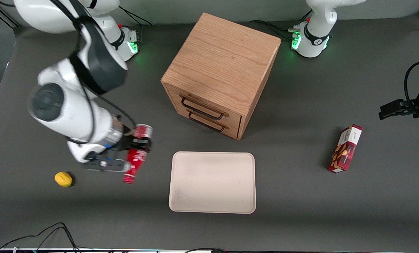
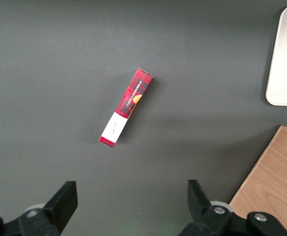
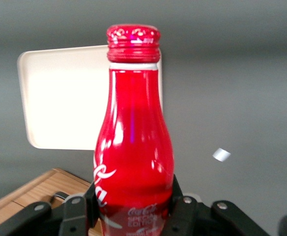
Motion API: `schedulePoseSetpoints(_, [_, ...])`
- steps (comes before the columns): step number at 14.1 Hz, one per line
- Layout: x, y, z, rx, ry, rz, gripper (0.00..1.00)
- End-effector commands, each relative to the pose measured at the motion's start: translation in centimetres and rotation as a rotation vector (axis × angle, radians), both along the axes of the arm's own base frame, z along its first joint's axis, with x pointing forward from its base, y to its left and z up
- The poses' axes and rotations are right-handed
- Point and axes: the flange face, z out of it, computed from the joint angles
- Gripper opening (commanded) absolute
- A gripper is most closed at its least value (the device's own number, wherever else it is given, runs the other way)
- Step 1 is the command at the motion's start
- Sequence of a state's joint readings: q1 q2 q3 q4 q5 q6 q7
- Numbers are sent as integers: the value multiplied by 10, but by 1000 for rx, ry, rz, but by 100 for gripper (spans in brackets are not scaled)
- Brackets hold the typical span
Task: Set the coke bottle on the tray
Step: 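Carry the held bottle over the cream tray and lower it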
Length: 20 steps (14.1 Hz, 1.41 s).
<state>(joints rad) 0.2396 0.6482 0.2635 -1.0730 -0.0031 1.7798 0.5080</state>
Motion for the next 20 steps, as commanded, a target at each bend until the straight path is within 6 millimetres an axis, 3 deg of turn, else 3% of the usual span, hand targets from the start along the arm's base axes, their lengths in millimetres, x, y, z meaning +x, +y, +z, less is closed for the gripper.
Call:
schedulePoseSetpoints(1, [41, 13, -104, 39, -14, 40, 0])
schedulePoseSetpoints(2, [47, 15, -141, 47, -7, 35, 0])
schedulePoseSetpoints(5, [52, 13, -222, 50, 6, 12, 0])
schedulePoseSetpoints(8, [51, 21, -264, 67, -9, -7, 0])
schedulePoseSetpoints(11, [49, 23, -269, 66, 4, -61, 0])
schedulePoseSetpoints(12, [50, 23, -268, 67, 3, -62, 19])
schedulePoseSetpoints(13, [50, 21, -269, 61, -1, -59, 99])
schedulePoseSetpoints(20, [46, 21, -280, 18, -2, -32, 100])
